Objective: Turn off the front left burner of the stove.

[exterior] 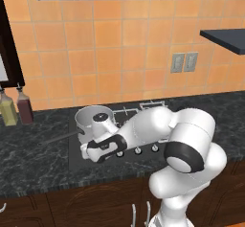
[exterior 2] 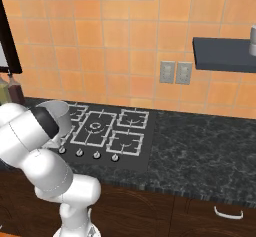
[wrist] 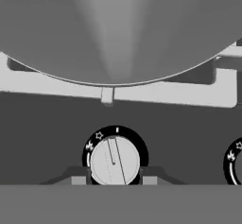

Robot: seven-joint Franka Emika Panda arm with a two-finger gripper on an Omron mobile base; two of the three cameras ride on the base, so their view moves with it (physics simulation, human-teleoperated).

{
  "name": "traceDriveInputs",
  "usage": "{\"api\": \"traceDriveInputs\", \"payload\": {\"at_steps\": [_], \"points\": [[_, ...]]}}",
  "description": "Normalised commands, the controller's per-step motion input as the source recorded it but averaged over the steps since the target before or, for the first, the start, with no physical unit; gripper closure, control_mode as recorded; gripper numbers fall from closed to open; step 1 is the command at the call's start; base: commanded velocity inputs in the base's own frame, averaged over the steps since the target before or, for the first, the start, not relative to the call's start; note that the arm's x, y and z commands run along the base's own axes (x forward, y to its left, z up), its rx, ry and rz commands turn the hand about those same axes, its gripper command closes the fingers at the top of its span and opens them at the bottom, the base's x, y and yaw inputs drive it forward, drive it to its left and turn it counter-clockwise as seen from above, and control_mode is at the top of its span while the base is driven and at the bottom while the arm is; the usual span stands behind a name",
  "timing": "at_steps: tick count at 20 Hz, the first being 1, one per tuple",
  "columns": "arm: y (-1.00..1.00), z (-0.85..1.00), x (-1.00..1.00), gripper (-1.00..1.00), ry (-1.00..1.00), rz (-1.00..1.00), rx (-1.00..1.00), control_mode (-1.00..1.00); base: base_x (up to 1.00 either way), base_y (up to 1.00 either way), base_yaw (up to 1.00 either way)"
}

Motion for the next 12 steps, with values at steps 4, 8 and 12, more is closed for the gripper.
{"api": "traceDriveInputs", "payload": {"at_steps": [4, 8, 12], "points": [[0.00, 0.00, 0.00, 1.00, 0.00, -0.31, 0.04, -1.00, 0.00, 0.00, 0.00], [0.00, 0.00, 0.00, 1.00, 0.00, -0.31, 0.03, -1.00, 0.00, 0.00, 0.00], [0.00, 0.00, 0.00, 1.00, 0.00, -0.31, 0.02, -1.00, 0.00, 0.00, 0.00]]}}
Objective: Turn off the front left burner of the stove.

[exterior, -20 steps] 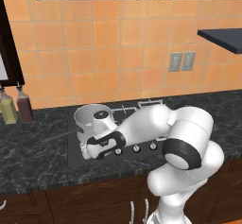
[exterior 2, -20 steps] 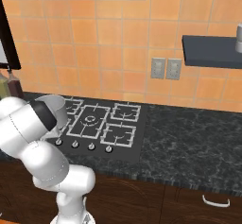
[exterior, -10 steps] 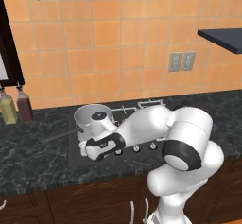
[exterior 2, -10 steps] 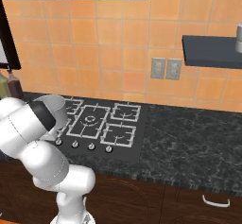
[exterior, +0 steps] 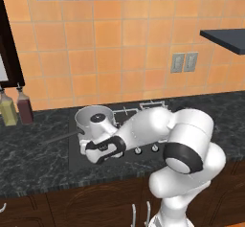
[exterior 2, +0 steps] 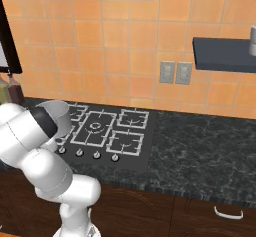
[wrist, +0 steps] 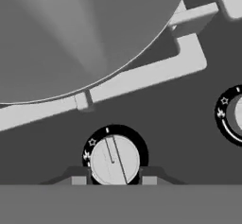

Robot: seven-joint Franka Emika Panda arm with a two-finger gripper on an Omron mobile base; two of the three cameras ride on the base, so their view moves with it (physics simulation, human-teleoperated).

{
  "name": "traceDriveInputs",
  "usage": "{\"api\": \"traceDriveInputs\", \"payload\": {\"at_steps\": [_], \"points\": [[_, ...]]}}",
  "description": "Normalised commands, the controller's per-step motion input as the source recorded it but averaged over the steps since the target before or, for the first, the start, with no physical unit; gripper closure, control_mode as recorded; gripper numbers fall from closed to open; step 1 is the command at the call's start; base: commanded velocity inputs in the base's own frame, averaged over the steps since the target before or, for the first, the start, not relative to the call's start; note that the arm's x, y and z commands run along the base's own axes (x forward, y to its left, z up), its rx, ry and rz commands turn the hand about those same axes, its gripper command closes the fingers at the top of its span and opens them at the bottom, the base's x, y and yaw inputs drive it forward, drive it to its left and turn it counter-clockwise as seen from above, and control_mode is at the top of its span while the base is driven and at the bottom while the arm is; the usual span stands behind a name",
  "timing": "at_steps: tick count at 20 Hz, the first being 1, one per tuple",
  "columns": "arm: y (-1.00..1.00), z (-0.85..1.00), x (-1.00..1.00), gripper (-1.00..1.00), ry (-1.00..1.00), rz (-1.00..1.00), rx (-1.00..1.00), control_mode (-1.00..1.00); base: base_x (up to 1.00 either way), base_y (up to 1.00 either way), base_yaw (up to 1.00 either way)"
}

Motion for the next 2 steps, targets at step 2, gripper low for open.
{"api": "traceDriveInputs", "payload": {"at_steps": [2], "points": [[0.00, 0.00, 0.00, 1.00, 0.00, -0.30, 0.03, -1.00, 0.00, 0.00, 0.00]]}}
